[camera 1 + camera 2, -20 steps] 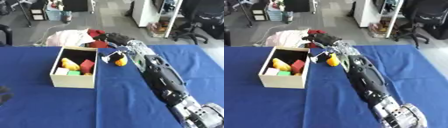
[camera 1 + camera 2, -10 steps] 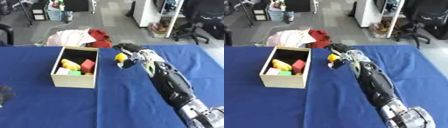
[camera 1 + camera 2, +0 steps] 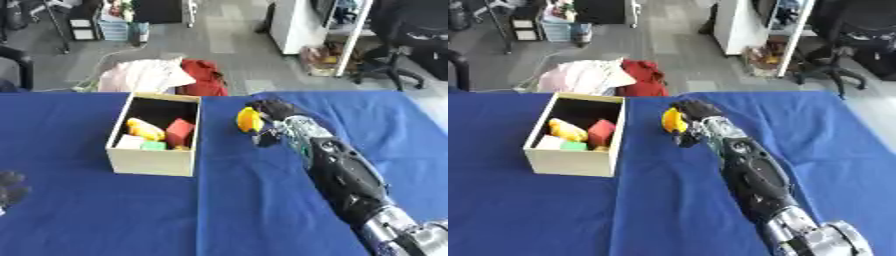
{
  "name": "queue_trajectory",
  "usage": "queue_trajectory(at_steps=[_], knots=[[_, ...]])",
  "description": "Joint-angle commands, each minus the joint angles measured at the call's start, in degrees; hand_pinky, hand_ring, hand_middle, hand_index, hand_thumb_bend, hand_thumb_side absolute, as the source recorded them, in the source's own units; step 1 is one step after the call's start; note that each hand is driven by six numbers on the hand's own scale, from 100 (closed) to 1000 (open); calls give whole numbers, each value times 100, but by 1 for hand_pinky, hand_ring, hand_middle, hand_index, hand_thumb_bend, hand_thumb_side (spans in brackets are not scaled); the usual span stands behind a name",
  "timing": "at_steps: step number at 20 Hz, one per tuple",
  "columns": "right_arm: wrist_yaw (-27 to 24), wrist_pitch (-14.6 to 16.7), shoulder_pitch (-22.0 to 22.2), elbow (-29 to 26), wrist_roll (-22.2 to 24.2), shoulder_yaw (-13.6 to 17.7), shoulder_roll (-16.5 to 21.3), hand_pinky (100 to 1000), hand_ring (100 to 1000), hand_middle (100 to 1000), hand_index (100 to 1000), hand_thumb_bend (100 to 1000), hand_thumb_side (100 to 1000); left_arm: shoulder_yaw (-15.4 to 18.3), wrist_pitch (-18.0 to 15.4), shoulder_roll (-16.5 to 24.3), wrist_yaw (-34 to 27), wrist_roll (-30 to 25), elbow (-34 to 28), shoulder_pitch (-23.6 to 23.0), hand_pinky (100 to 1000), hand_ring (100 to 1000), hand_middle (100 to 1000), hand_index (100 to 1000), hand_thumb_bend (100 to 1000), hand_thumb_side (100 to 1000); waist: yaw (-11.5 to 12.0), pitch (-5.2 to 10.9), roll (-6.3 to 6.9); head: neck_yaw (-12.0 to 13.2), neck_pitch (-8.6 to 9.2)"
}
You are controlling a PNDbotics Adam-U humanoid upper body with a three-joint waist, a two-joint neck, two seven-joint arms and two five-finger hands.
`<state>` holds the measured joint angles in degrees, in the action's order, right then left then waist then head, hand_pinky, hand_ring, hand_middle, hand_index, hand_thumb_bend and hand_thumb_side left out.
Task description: Pick up objects on the table and place them in the box.
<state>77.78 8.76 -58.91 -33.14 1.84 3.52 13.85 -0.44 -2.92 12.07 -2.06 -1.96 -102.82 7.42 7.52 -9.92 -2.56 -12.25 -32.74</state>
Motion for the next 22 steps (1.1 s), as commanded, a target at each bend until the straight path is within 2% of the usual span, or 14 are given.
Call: queue_trajectory(at_steps=[1,2,3,7,10,15,17,18,22], knots=[[132,-65,-66,-43,-261,35,75,838,806,725,870,100,243,31,1,38,3,12,-128,66,889,750,751,826,129,640,19,-2,111,-22,74],[166,-91,-57,-47,-358,39,69,835,800,711,857,100,242,30,1,35,4,13,-130,71,889,750,751,826,129,641,29,-14,113,-26,83],[198,-119,-52,-50,-457,41,65,824,782,658,802,100,238,30,2,32,5,14,-131,75,889,750,751,826,129,642,39,-28,115,-26,91],[330,-219,-23,-21,-772,38,44,804,746,550,721,100,235,27,5,21,10,18,-137,89,889,749,751,826,128,643,70,-78,118,-36,117],[424,-275,4,15,-918,31,26,795,729,506,680,100,235,27,8,10,13,22,-139,95,889,749,751,826,128,644,79,-105,121,-30,126],[524,-342,36,62,-1103,40,29,764,659,394,557,100,229,29,10,1,17,29,-141,94,890,749,750,826,126,646,80,-132,129,-31,131],[535,-347,40,61,-1199,43,36,746,622,339,501,100,262,29,12,-3,17,31,-140,92,890,748,750,826,129,642,76,-136,129,-29,126],[528,-337,37,40,-1268,45,42,740,611,324,485,100,217,30,13,-4,17,32,-138,89,890,748,750,826,125,646,72,-135,128,-25,119],[444,-209,-13,-140,-1572,26,79,719,573,275,435,100,200,35,16,0,14,39,-133,79,890,748,750,826,114,650,49,-112,118,-17,97]])
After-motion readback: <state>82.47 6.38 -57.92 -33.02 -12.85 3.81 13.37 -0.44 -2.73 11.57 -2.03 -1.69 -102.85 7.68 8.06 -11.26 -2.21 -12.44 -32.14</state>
